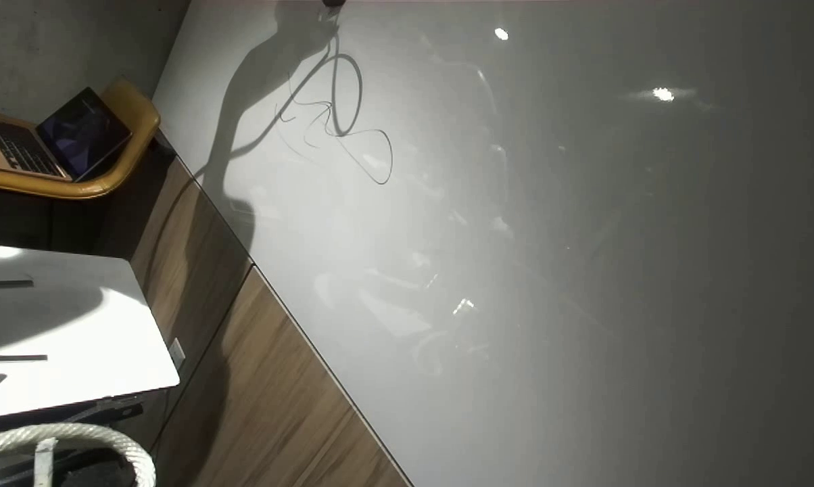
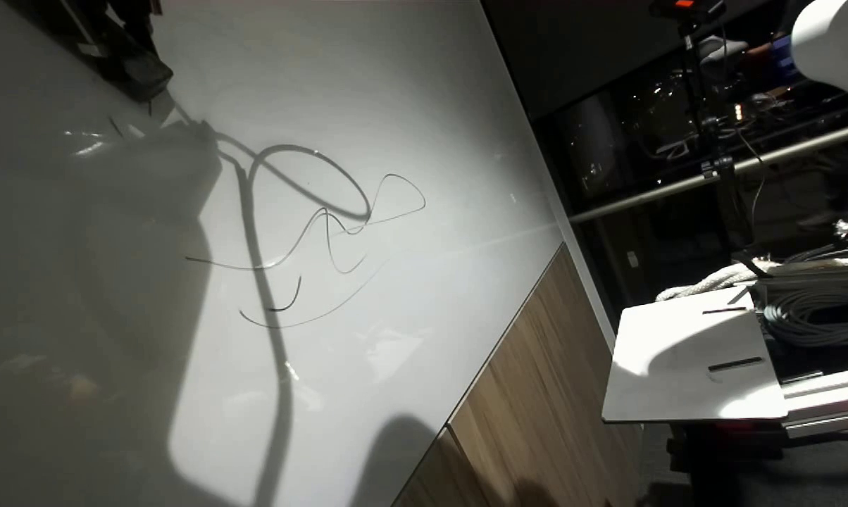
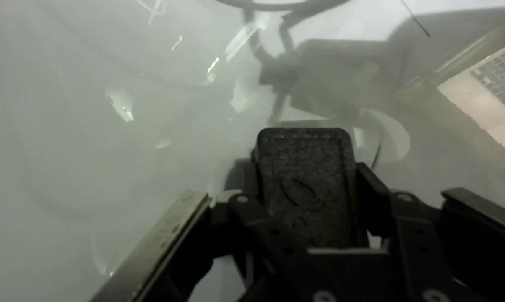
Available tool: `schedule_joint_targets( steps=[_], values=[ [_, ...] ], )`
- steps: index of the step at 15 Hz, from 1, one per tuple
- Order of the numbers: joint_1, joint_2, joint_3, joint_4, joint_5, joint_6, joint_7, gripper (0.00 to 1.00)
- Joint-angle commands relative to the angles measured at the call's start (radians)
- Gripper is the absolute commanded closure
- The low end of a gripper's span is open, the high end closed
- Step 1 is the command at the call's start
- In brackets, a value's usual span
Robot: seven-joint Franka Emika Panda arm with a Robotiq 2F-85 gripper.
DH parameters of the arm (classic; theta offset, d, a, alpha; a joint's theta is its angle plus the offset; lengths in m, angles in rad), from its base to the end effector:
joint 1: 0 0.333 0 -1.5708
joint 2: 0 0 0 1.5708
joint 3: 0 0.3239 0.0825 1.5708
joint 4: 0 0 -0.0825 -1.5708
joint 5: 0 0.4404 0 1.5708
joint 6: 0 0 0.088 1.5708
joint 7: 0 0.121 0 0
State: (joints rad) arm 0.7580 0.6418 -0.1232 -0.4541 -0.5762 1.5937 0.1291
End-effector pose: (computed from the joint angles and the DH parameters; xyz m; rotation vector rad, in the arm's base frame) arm 0.6037 0.4269 0.7769 2.5242 0.5242 0.9559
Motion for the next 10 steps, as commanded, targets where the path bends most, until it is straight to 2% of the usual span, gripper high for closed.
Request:
schedule_joint_targets(
  steps=[1,10],
  values=[
    [-0.068,0.049,-0.014,0.014,0.038,0.038,-0.012,0.69],
    [-0.07,0.127,-0.015,0.029,0.073,-0.038,-0.009,0.69]
  ],
)
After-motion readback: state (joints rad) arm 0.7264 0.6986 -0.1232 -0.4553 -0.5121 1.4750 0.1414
